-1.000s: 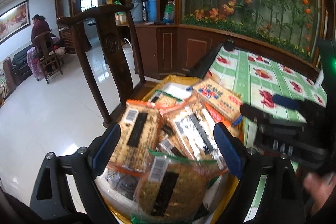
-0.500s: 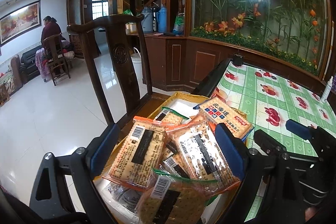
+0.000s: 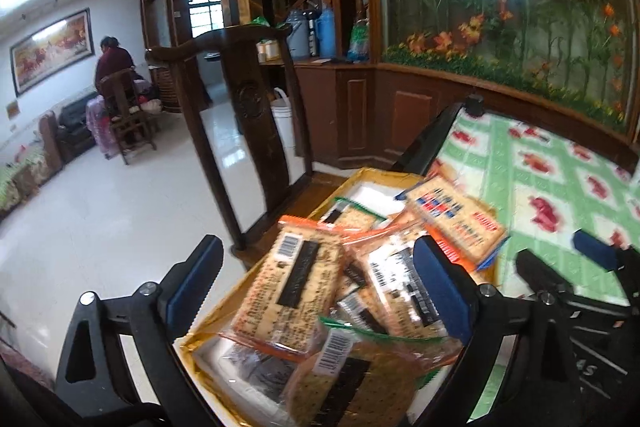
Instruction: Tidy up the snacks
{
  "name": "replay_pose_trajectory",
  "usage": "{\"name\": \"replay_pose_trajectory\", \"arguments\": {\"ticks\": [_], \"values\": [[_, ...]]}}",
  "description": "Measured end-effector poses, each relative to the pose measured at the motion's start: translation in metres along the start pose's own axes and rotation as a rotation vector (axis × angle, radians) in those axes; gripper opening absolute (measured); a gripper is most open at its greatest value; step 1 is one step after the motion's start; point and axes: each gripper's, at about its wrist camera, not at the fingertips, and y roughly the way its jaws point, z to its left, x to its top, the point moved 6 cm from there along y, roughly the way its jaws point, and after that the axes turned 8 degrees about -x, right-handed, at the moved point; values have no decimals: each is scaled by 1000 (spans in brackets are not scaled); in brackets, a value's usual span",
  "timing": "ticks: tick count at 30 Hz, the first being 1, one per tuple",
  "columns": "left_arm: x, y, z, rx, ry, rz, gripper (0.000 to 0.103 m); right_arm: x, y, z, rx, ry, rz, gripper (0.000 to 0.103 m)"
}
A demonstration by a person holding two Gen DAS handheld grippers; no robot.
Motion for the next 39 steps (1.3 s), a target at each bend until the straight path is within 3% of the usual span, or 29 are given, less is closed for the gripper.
{"name": "replay_pose_trajectory", "arguments": {"ticks": [2, 7, 21, 39], "values": [[-1, 2, 1, 19, 11, 7, 96, -1, 0, 1, 4, -1, 5, 82], [-2, 4, 9, -13, -24, 10, 96, -4, 2, 5, 6, -9, 15, 82], [1, 4, 1, -50, 6, 6, 96, -6, 6, 11, 10, -31, 28, 82], [3, 1, -4, -50, 22, -5, 96, -8, 8, 13, 22, -36, 38, 82]]}}
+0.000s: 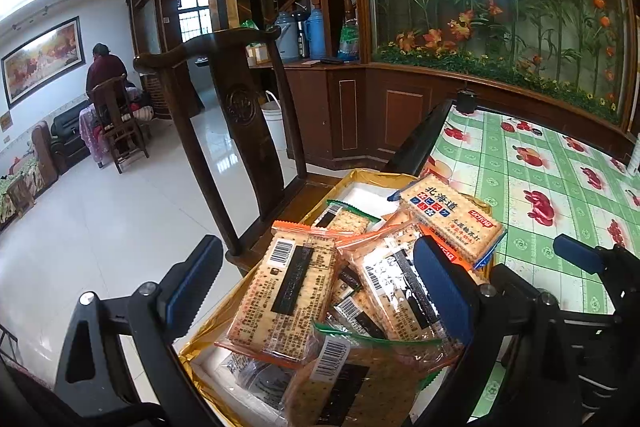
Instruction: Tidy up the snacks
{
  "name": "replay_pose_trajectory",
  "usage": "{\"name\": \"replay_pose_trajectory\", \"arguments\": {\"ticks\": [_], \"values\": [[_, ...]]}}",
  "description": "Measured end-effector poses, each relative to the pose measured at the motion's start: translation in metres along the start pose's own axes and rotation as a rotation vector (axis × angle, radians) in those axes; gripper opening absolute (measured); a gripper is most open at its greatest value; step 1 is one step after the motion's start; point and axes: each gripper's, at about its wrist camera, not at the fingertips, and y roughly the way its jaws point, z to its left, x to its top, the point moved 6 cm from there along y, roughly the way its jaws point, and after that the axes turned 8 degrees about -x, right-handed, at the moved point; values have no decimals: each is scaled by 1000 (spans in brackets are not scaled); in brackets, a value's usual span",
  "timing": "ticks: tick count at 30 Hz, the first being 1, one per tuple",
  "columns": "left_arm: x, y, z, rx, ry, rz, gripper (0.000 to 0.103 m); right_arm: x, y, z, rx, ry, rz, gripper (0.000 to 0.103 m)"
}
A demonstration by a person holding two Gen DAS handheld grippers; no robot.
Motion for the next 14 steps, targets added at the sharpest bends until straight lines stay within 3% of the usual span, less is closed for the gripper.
{"name": "replay_pose_trajectory", "arguments": {"ticks": [14], "values": [[0, -1, -1, 17, 18, -17, 96, -1, 1, 1, 6, -3, 3, 82]]}}
